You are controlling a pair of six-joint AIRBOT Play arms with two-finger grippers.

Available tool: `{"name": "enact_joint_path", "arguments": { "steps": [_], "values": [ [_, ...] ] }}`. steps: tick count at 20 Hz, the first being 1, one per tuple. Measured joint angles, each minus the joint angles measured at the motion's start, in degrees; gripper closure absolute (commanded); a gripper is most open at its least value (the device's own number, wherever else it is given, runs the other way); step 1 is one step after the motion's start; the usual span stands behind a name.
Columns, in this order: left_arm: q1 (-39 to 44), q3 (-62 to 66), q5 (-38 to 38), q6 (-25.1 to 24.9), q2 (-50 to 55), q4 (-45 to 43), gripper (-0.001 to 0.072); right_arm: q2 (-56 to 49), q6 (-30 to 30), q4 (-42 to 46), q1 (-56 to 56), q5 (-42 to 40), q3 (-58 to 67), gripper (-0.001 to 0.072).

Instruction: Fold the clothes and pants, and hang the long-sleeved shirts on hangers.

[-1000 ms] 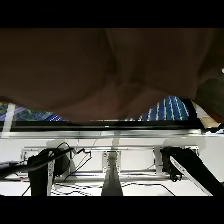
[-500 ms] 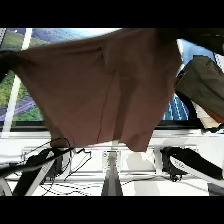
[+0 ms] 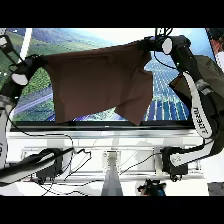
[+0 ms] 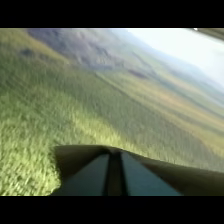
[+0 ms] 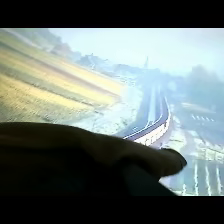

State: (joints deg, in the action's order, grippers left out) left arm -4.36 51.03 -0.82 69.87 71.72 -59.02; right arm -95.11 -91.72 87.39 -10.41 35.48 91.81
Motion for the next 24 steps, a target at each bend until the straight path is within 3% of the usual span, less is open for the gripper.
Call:
{"name": "enact_joint_path", "arguments": {
  "steps": [1,3,5,7,8,9,15,16,17,19,24],
  "values": [
    [1.16,0.0,-2.97,-0.02,1.01,0.17,0.0015,-0.68,-0.98,0.02,1.22,-1.09,0.02,0.0094],
    [2.58,0.0,-4.66,-0.04,1.86,0.24,0.0017,-1.42,-2.36,-0.04,3.58,0.17,0.46,0.0099],
    [2.45,0.0,-1.31,-0.02,0.98,0.57,0.0018,-1.64,-2.43,-0.2,6.64,6.91,1.05,0.0285],
    [0.59,0.0,5.95,-0.04,-1.55,0.57,0.0022,-1.66,0.22,0.13,10.1,16.26,1.2,0.035],
    [-0.98,0.0,9.99,-0.02,-3.21,0.57,0.01,-1.6,1.97,-0.04,11.8,20.7,1.01,0.0426],
    [-3.02,0.0,14.73,0.0,-5.25,0.55,0.0244,-1.33,3.63,-1.4,13.55,24.96,0.33,0.0427],
    [-20.92,-0.07,41.33,-0.04,-17.84,-4.63,0.0248,4.98,13.18,-12.74,19.45,37.7,-11.65,0.0428],
    [-24.06,-0.28,45.09,-0.07,-19.17,-5.64,0.0241,6.58,14.23,-13.75,19.71,38.69,-14.47,0.0419],
    [-27.19,-0.7,48.61,-0.22,-20.24,-6.34,0.0217,8.28,15.1,-14.91,19.89,39.04,-17.64,0.0362],
    [-32.35,-2.51,54.16,-0.24,-21.49,-7.39,0.0207,10.86,16.26,-16.83,20.13,38.34,-23.52,0.0262],
    [-37.86,-11.15,59.71,-0.26,-22.58,-8.22,0.02,13.05,17.27,-21.33,20.33,29.86,-35.19,0.0255]
  ]
}}
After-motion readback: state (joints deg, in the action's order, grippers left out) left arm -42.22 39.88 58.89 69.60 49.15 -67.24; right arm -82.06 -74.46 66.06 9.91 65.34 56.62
